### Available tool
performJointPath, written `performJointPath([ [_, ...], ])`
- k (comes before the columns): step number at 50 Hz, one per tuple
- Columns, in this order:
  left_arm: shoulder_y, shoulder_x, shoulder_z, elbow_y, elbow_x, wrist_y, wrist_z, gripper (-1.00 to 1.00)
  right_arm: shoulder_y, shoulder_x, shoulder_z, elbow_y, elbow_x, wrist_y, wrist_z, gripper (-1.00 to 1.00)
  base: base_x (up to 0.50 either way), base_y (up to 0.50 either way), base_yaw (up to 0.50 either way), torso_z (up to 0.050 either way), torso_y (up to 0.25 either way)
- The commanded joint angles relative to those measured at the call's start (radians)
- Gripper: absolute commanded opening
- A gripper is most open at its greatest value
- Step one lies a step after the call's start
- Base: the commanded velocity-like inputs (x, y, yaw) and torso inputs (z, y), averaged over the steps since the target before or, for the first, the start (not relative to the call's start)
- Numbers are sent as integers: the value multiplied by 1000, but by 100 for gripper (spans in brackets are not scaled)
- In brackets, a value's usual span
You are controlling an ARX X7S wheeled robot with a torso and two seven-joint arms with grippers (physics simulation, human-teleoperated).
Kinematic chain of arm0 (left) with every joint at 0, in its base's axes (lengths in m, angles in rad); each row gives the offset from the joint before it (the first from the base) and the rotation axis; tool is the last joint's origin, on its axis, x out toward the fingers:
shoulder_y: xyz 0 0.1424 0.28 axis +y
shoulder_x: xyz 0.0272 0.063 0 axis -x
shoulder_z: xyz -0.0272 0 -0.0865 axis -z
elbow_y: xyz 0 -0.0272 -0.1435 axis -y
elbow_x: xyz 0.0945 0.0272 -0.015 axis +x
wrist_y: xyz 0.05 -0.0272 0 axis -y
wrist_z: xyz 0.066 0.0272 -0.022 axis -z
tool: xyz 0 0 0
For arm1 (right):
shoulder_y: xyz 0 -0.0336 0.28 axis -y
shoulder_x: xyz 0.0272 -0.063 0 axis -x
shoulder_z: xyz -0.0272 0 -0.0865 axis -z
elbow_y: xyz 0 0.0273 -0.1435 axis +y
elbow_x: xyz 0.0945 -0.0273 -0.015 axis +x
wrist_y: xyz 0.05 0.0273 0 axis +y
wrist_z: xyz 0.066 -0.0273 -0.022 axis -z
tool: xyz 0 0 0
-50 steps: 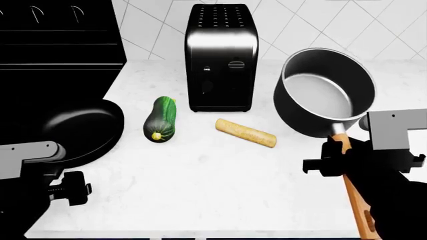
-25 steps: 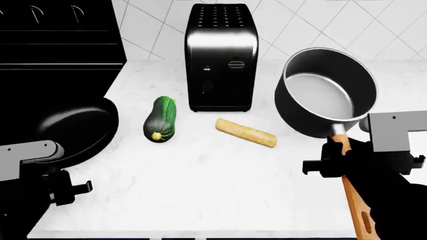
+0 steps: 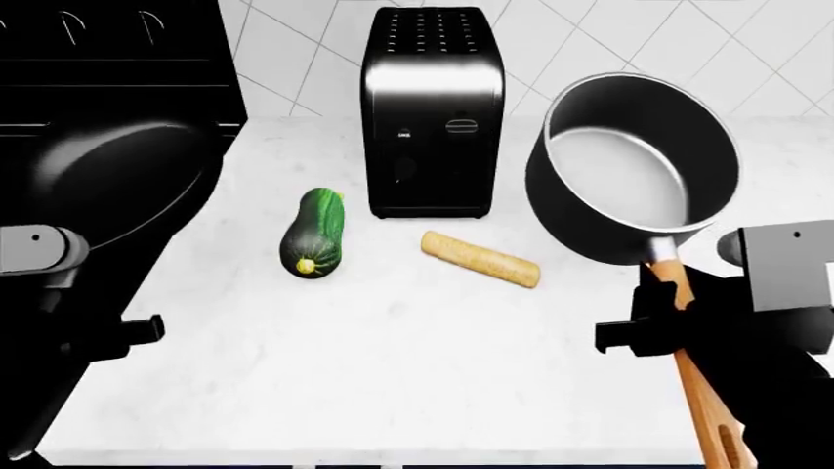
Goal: Place both pans onto different burners. Then place the zucchini and the sausage on different pans.
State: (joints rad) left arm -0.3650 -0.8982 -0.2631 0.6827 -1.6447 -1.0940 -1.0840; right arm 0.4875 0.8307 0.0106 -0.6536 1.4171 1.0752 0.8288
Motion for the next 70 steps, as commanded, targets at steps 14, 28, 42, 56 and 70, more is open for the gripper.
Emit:
performJointPath([
  [14,-71,-26,-52,48,36,-10,189,-100,3,8,24,-15,-31,-7,-3,-100,-377,178,0,1,4],
  [28,-57,-24,-51,47,51,-7,199,-100,-7,11,21,-19,-65,-22,-20,-100,0,242,0,1,5],
  [42,-50,-25,-45,44,62,-2,204,-100,-4,13,13,-19,-69,-25,-23,-100,1,500,0,1,6],
  [56,-47,-25,-39,40,77,4,212,-100,0,8,1,-13,-78,-29,-26,-100,0,500,0,1,6],
  [70,-52,-24,-25,34,86,10,215,-100,6,8,-7,-9,-79,-30,-28,-100,0,500,0,1,6],
])
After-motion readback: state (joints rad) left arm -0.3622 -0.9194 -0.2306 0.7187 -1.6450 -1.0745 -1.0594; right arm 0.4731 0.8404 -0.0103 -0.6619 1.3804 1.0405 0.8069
